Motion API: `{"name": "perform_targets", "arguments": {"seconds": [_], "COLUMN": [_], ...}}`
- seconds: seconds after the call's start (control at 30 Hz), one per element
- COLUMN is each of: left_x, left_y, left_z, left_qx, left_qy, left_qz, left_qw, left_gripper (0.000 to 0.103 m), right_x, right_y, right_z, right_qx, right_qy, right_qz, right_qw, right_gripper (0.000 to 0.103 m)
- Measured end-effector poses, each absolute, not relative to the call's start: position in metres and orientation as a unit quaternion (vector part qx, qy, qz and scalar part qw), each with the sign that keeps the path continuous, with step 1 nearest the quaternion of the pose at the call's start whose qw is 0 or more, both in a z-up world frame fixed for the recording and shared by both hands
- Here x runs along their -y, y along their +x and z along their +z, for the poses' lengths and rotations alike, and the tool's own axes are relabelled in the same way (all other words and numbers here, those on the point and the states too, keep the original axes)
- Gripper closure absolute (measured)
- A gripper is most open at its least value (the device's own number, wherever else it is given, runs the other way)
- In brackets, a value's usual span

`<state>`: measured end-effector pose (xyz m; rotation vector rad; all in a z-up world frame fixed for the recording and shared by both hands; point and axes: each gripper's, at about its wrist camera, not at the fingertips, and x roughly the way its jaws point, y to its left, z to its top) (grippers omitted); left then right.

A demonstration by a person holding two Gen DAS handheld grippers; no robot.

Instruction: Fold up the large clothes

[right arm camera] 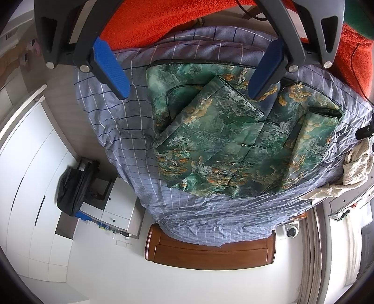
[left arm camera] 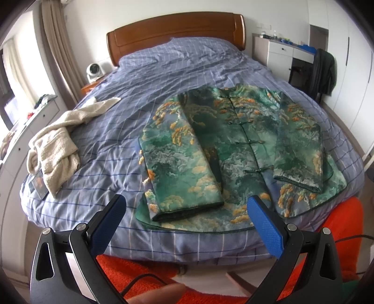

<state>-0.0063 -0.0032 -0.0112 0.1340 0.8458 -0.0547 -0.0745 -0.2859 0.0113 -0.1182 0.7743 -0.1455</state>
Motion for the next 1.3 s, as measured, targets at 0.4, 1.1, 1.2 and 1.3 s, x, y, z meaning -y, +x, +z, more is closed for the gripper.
{"name": "perform_targets", "arguments": {"seconds": [0.4,1.1,1.2,1.3], "left_x": [-0.001,-0.008,-0.008,-0.01], "left_y": [-0.004,0.01,0.012,0.012], "left_z": [-0.013,-0.01,-0.01,-0.011], "left_qx": [-0.407,-0.388,-0.387,-0.382], "left_qy": [0.061,0.034,0.026,0.011], "left_qz": [-0.023,-0.014,-0.014,-0.016], "left_qw": [0.911,0.921,0.921,0.924], "left_gripper": [0.0,0.0,0.0,0.0], "right_x": [0.279,0.274,0.277,0.28], "right_y": [-0.062,-0.052,-0.05,-0.049], "right_z": [0.011,0.01,0.01,0.009], "right_qx": [-0.391,-0.402,-0.403,-0.404], "right_qy": [-0.069,-0.079,-0.084,-0.085], "right_qz": [-0.075,-0.096,-0.106,-0.114], "right_qw": [0.915,0.907,0.905,0.904], "right_gripper": [0.0,0.0,0.0,0.0]}}
